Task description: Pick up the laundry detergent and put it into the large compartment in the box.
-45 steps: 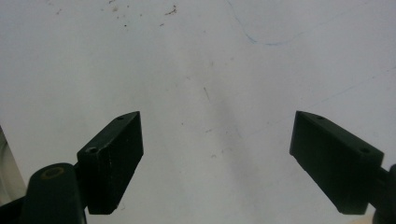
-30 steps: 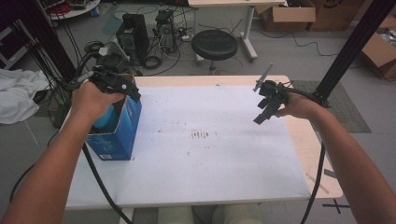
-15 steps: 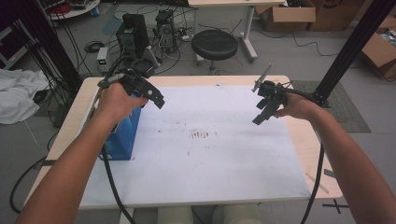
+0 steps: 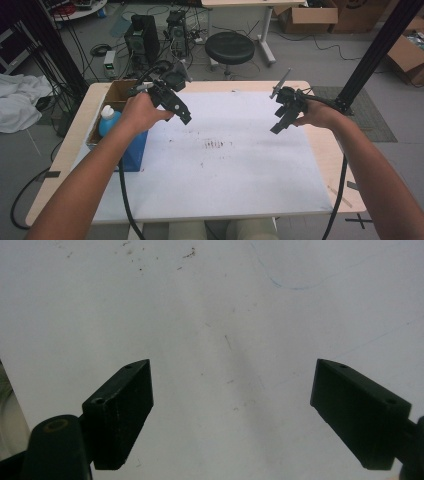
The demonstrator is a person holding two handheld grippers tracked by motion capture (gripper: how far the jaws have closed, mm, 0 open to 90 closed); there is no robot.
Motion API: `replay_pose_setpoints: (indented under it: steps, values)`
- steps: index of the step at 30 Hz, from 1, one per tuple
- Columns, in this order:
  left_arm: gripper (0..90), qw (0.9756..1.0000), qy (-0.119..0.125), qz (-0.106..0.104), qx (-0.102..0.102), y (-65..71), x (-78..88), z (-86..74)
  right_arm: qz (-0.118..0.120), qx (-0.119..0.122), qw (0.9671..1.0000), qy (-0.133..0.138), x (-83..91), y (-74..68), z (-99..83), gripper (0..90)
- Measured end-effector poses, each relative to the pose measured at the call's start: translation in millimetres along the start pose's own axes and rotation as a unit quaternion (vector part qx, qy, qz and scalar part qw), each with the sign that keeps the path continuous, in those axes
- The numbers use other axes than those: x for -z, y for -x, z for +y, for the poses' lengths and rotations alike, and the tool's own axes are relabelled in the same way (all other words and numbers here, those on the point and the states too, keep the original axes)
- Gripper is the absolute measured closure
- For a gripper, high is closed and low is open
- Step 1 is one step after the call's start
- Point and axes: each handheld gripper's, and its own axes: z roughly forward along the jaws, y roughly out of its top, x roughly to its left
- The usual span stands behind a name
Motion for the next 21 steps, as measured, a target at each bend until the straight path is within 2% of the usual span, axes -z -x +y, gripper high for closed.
replay_pose_setpoints:
  steps: [1,2,3,5,6,11,12,14,19,21]
  values:
    - [19.5,0.9999,-0.004,-0.007,-0.012,5.8,-2.7,1.7,0.000,0.000,1.0000,0.001,0.2,-0.5,0.1,17.0]
    - [19.4,0.9999,-0.004,-0.007,-0.012,5.8,-2.7,1.7,0.000,0.000,1.0000,0.001,0.2,-0.5,0.1,17.0]
    - [19.3,0.9995,-0.007,-0.015,-0.028,11.2,-4.9,3.5,0.000,0.001,1.0000,0.001,0.5,-1.7,0.6,17.0]
    - [19.4,0.9992,-0.009,-0.019,-0.034,14.2,-6.3,4.4,0.000,0.001,1.0000,0.001,0.5,-2.2,0.8,17.0]
    - [19.3,0.9985,-0.013,-0.024,-0.047,20.1,-8.7,6.3,0.000,0.001,1.0000,0.000,0.7,-2.6,1.4,17.0]
    - [19.5,0.9977,-0.020,-0.027,-0.058,28.6,-12.6,10.0,0.001,0.003,1.0000,0.003,0.6,-3.5,2.8,17.0]
    - [19.6,0.9970,-0.024,-0.029,-0.068,32.8,-15.0,11.6,0.000,0.004,1.0000,0.005,1.5,-3.8,3.5,17.0]
    - [19.7,0.9966,-0.025,-0.029,-0.073,34.4,-16.1,12.3,0.001,0.004,1.0000,0.005,1.6,-3.9,3.7,17.0]
    - [19.6,0.9941,-0.030,-0.037,-0.097,42.2,-23.3,15.3,-0.002,0.002,1.0000,0.003,0.9,-3.1,3.4,17.0]
    - [19.8,0.9927,-0.040,-0.036,-0.108,45.9,-28.6,17.0,0.001,0.006,1.0000,0.001,-0.4,-4.3,3.6,17.0]
